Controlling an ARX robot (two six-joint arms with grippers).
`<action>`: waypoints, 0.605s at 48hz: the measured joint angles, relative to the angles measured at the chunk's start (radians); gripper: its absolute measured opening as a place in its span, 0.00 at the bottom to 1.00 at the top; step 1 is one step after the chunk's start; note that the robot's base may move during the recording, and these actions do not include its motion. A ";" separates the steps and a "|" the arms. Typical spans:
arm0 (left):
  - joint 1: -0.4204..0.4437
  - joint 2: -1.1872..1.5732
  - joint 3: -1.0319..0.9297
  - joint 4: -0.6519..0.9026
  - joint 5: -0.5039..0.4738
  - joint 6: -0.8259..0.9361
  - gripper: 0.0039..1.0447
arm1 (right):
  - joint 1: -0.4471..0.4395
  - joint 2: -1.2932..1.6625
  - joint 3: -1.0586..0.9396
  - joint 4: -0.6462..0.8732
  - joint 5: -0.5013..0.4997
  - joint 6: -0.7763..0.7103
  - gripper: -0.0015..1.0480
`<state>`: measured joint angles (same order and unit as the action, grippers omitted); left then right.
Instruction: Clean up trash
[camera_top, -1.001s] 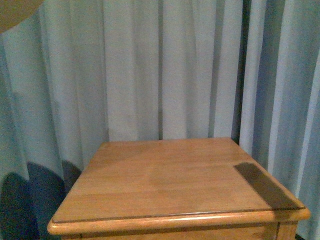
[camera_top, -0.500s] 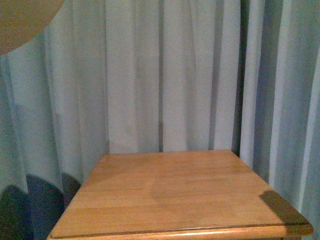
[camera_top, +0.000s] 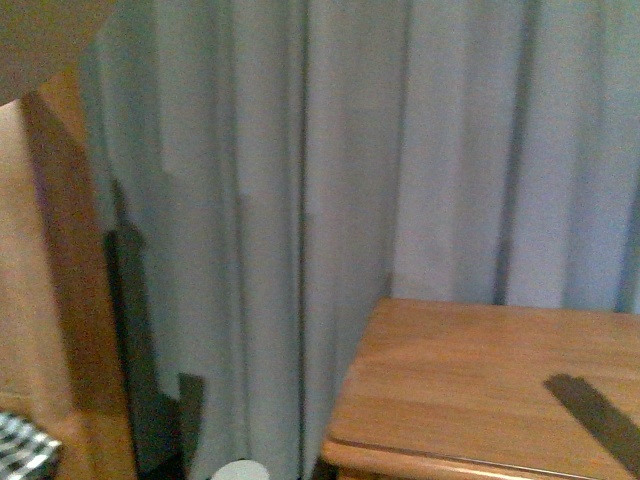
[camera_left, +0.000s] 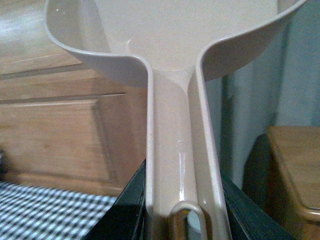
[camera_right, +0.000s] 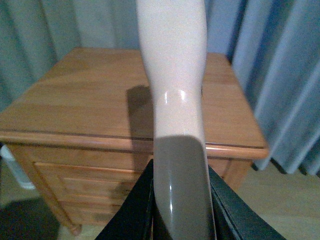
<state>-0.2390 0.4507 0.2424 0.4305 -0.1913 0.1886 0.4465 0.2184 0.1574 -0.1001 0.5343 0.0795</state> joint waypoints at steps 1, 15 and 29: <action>0.000 0.000 0.000 0.000 0.000 0.000 0.26 | -0.001 0.000 -0.002 0.000 -0.003 0.000 0.20; 0.000 0.001 -0.001 0.000 0.008 0.000 0.25 | -0.003 -0.004 -0.005 0.000 -0.003 0.000 0.20; 0.000 0.002 -0.006 -0.004 0.007 0.000 0.25 | 0.000 -0.006 -0.006 0.005 -0.004 0.000 0.20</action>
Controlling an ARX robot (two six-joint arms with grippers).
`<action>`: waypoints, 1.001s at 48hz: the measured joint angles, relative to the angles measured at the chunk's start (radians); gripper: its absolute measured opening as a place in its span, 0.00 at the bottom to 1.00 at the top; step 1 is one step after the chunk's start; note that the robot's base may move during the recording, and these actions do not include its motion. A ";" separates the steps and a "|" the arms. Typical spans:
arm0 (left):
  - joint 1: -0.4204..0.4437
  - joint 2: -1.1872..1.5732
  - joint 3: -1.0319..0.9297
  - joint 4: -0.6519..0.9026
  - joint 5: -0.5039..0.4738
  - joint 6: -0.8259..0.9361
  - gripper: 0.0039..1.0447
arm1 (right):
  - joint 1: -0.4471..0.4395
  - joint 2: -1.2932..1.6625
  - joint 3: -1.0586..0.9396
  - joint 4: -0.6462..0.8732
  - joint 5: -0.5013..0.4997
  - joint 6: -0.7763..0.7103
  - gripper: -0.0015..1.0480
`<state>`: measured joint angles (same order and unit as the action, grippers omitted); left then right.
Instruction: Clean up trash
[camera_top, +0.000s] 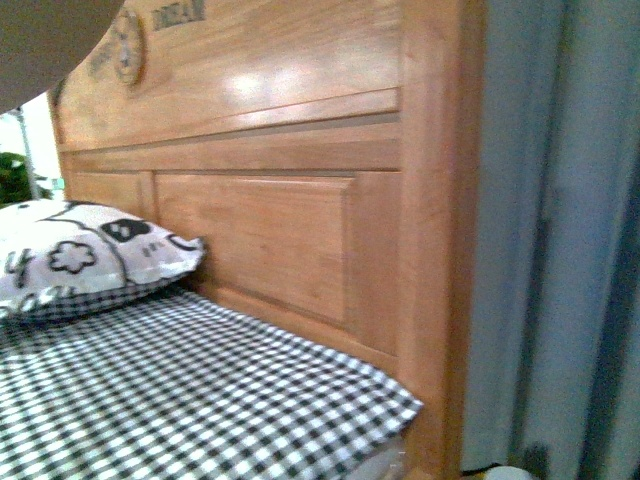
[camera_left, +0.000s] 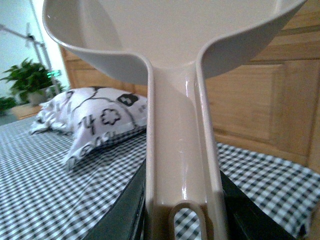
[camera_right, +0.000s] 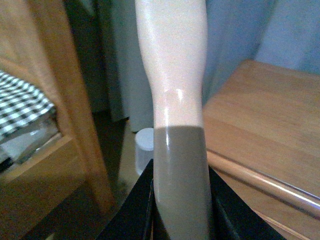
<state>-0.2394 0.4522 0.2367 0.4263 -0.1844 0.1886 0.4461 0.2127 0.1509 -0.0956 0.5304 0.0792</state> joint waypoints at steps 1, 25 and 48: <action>0.000 0.000 0.000 0.000 0.000 0.000 0.25 | 0.000 0.000 0.000 0.000 0.000 0.000 0.20; 0.000 0.000 0.000 -0.001 -0.002 0.000 0.25 | 0.002 0.000 -0.001 0.003 -0.004 -0.001 0.20; 0.002 -0.007 0.000 0.000 -0.006 -0.003 0.25 | 0.021 0.004 -0.002 0.008 0.003 0.000 0.19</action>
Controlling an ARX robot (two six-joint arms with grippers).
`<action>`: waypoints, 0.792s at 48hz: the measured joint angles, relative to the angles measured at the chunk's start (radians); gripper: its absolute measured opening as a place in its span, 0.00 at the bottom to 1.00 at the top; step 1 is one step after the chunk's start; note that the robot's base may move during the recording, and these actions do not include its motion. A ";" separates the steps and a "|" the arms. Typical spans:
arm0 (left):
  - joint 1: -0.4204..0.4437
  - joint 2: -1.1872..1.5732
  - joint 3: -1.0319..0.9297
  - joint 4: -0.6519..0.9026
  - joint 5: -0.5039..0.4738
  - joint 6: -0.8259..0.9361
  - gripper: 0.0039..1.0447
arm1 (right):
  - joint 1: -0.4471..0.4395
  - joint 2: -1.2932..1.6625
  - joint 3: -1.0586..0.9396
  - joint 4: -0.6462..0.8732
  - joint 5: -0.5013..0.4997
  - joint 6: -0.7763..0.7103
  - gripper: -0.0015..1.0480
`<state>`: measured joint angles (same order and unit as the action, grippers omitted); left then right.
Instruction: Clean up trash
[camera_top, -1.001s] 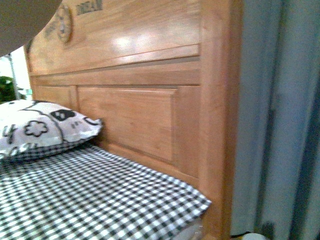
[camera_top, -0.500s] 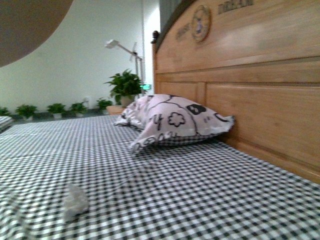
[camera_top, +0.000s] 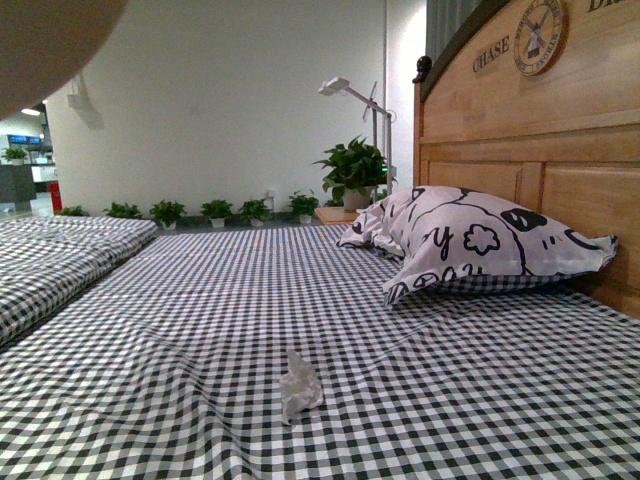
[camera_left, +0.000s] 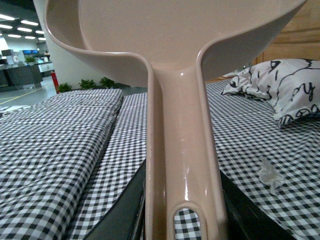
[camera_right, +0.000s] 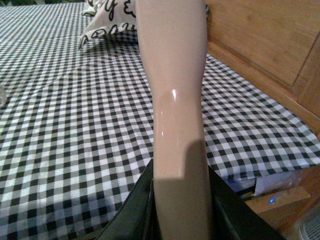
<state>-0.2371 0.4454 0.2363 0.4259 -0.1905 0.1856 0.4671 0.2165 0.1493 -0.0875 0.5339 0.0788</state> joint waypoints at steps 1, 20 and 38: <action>0.000 0.000 0.000 0.000 0.005 0.000 0.25 | 0.001 0.000 0.000 0.000 0.000 0.000 0.19; 0.098 0.121 0.169 -0.432 0.106 -0.121 0.25 | 0.038 0.011 0.000 0.010 0.024 0.000 0.19; 0.396 0.472 0.321 -0.496 0.565 0.252 0.25 | 0.072 0.027 0.000 0.015 0.048 0.004 0.19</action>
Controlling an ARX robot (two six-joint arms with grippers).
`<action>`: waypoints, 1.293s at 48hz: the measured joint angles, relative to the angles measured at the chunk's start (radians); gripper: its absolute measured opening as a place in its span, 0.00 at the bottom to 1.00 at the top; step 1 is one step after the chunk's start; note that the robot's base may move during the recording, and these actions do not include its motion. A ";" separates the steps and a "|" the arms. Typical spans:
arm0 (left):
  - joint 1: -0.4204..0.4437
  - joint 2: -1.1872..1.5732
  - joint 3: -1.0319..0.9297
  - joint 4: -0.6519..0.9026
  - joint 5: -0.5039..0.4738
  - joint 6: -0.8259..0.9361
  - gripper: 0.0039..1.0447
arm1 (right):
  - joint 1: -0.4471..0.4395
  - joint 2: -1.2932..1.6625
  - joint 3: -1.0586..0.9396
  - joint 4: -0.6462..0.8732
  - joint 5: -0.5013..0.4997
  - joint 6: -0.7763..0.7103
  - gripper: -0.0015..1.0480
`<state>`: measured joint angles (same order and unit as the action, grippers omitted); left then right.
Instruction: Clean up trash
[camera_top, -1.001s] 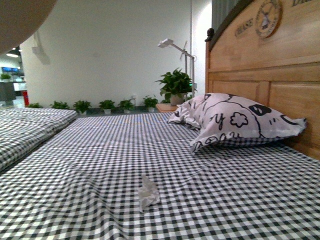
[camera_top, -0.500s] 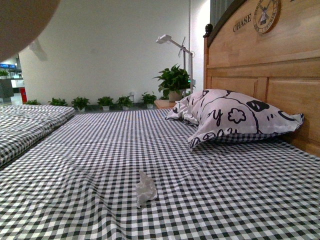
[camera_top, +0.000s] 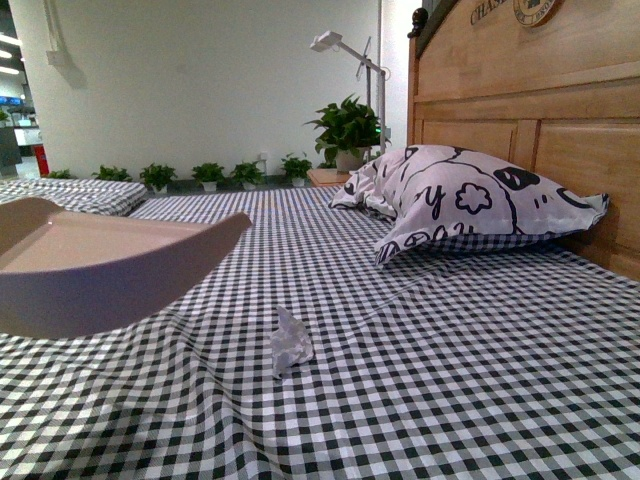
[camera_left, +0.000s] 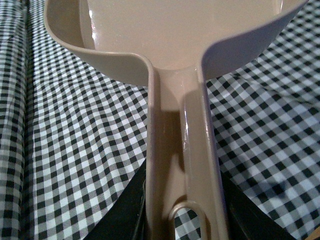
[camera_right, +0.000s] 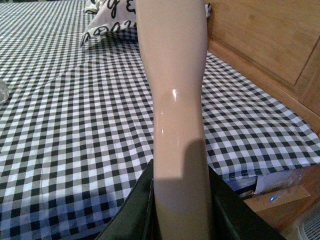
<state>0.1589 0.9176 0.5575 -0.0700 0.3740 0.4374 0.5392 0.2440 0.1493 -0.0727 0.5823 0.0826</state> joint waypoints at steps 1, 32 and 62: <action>0.010 0.014 0.006 -0.004 0.019 0.028 0.25 | 0.002 0.001 0.000 0.000 0.002 0.000 0.19; 0.092 0.173 0.075 -0.225 0.174 0.496 0.25 | 0.077 0.048 -0.014 0.010 0.037 0.027 0.19; 0.108 0.282 0.074 -0.122 0.158 0.525 0.25 | 0.099 0.067 -0.024 0.014 0.049 0.038 0.19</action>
<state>0.2665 1.1999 0.6319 -0.1921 0.5316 0.9623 0.6384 0.3111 0.1253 -0.0589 0.6315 0.1207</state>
